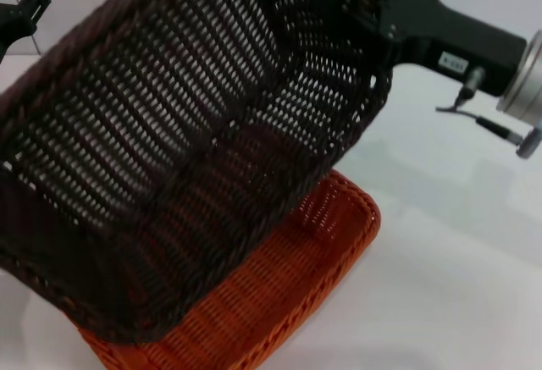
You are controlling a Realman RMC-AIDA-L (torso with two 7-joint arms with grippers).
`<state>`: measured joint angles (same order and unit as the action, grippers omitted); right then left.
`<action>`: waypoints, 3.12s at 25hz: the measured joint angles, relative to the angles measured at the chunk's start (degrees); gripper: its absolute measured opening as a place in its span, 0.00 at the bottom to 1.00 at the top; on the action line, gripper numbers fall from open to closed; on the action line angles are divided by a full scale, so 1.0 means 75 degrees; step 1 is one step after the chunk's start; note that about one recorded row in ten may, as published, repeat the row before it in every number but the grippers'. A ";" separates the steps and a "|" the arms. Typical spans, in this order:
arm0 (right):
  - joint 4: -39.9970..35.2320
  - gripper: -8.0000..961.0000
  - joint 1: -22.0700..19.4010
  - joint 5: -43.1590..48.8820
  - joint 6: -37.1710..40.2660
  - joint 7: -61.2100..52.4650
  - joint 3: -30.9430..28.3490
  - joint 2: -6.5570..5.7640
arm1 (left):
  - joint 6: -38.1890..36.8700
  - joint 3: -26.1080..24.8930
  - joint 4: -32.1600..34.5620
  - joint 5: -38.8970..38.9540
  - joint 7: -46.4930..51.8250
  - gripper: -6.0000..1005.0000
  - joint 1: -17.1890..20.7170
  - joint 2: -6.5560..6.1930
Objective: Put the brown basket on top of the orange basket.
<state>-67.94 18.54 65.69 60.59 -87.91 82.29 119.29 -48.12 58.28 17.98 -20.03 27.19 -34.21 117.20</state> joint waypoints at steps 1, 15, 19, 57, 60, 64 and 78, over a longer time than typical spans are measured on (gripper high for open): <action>0.0093 0.16 -0.0023 -0.0029 0.0091 0.0010 0.0005 0.0000 | 0.0000 0.0000 0.0000 0.0000 0.0000 0.83 0.0000 0.0000; 0.1247 0.16 -0.0565 -0.0661 0.1189 0.0311 -0.0266 -0.0036 | 0.0355 -0.0002 -0.0004 -0.0038 -0.0005 0.83 -0.0165 -0.0018; 0.1595 0.16 -0.0560 -0.0639 0.1245 0.0327 -0.0329 -0.0047 | 0.0369 -0.0001 -0.0002 -0.0030 -0.0005 0.83 -0.0186 -0.0009; 0.3458 0.24 -0.0070 0.0226 0.1826 0.0132 -0.0953 -0.0273 | 0.0474 -0.0014 -0.0008 0.0000 -0.0205 0.83 -0.0313 0.0017; 0.3631 0.25 0.0080 0.0267 0.1845 0.0131 -0.0947 -0.0319 | 0.0474 -0.0013 -0.0008 -0.0001 -0.0204 0.83 -0.0313 0.0018; 0.3905 0.26 0.0307 0.0328 0.1839 0.0130 -0.0945 -0.0380 | 0.0474 -0.0013 -0.0008 -0.0001 -0.0204 0.83 -0.0314 0.0017; 0.4078 0.49 0.0502 0.0347 0.1817 0.0610 -0.1497 -0.0368 | 0.0475 -0.0040 -0.0007 -0.0002 -0.0203 0.83 -0.0338 0.0018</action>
<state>-37.36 22.31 68.30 74.22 -83.34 71.06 116.53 -44.56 57.99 17.93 -20.04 25.67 -36.74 117.34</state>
